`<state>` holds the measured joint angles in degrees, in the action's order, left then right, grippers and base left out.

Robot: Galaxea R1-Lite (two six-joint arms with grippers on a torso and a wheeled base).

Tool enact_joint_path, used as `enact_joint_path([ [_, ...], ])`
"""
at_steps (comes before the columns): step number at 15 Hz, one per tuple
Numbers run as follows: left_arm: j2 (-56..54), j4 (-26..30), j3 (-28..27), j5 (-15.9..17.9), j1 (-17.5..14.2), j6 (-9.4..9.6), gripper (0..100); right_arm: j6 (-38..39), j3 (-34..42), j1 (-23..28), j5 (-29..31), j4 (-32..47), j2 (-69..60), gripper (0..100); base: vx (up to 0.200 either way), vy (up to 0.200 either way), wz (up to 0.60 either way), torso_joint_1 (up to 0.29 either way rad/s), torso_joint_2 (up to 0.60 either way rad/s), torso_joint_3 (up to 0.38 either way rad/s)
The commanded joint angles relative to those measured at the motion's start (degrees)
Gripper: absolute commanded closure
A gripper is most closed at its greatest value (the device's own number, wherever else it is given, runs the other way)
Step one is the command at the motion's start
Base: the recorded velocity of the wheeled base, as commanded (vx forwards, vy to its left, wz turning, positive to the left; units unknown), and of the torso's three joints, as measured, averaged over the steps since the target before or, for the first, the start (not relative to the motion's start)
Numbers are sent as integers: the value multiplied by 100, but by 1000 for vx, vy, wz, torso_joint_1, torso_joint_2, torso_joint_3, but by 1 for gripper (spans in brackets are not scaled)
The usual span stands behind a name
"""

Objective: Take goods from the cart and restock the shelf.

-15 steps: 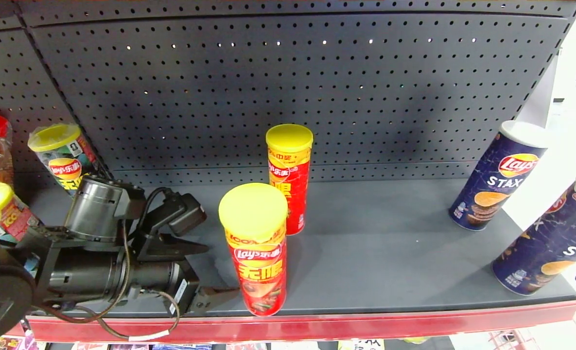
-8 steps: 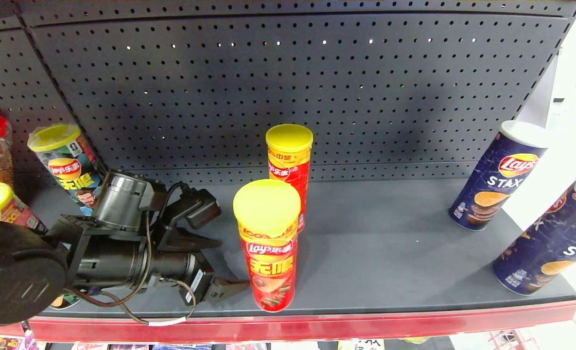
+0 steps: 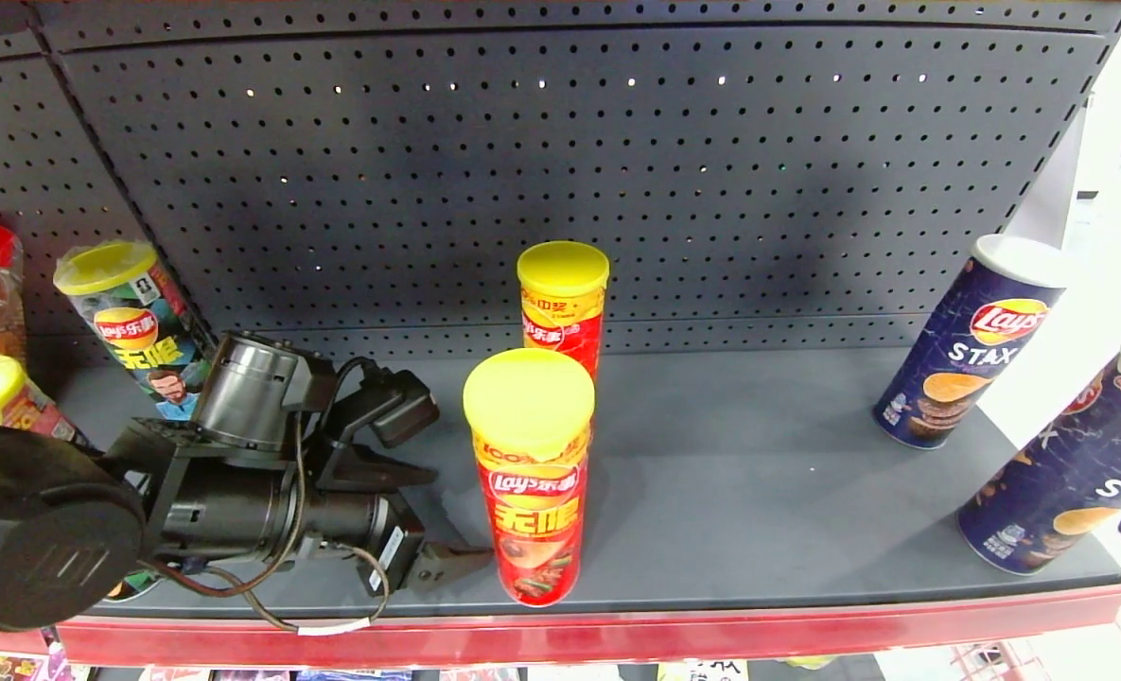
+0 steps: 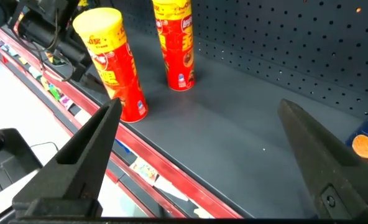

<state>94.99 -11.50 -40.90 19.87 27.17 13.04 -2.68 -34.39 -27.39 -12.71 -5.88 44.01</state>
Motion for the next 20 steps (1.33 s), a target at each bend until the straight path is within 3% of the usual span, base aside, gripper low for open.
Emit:
enact_joint_path([
  [1, -156, -2, 29, -10, -19, -12, 0, -4, 38, -3, -3, -1, 29, 0, 0, 0, 0, 0, 0, 0],
  [4, -490, 7, 179, -10, -177, -30, 0, -4, 82, -3, -3, -1, 20, 0, 0, 0, 0, 0, 0, 0],
  [8, -1439, 7, 838, -124, -230, -39, 0, -4, 99, 32, 32, 394, -208, 0, 0, 0, 0, 0, 0, 0],
  [9, -2195, 7, 1277, -317, -239, -109, 0, -13, 336, 50, 59, 570, -498, 0, 0, 0, 0, 0, 0, 0],
  [11, -3250, 86, 1638, -546, -230, -425, 0, -31, 732, 50, 278, 632, -999, 0, 0, 0, 0, 0, 0, 0],
  [13, -4832, 772, 1814, -1240, -239, -812, 0, -22, 1092, 50, 929, 1045, -1887, 0, 0, 0, 0, 0, 0, 0],
  [14, -5544, 1413, 1743, -1574, -239, -962, 0, -13, 1048, 94, 1298, 1519, -2256, 0, 0, 0, 0, 0, 0, 0],
  [16, -6599, 2494, 1559, -2224, -327, -1076, 0, 5, 1031, 349, 1816, 2099, -2740, 0, 0, 0, 0, 0, 0, 0],
  [17, -7012, 2890, 1532, -2541, -485, -1269, 0, 5, 1057, 595, 1948, 2266, -2933, 0, 0, 0, 0, 0, 0, 0],
  [18, -7627, 3426, 1480, -2804, -986, -1630, 0, 5, 1040, 1157, 1983, 2495, -3118, 0, 0, 0, 0, 0, 0, 0],
  [19, -7785, 3628, 1471, -2831, -1223, -1709, 0, 13, 1048, 1368, 1983, 2539, -3144, 0, 0, 0, 0, 0, 0, 0],
  [20, -8172, 4103, 1480, -2822, -1847, -1753, 0, 110, 1127, 1895, 1983, 2600, -3205, 0, 0, 0, 0, 0, 0, 0],
])
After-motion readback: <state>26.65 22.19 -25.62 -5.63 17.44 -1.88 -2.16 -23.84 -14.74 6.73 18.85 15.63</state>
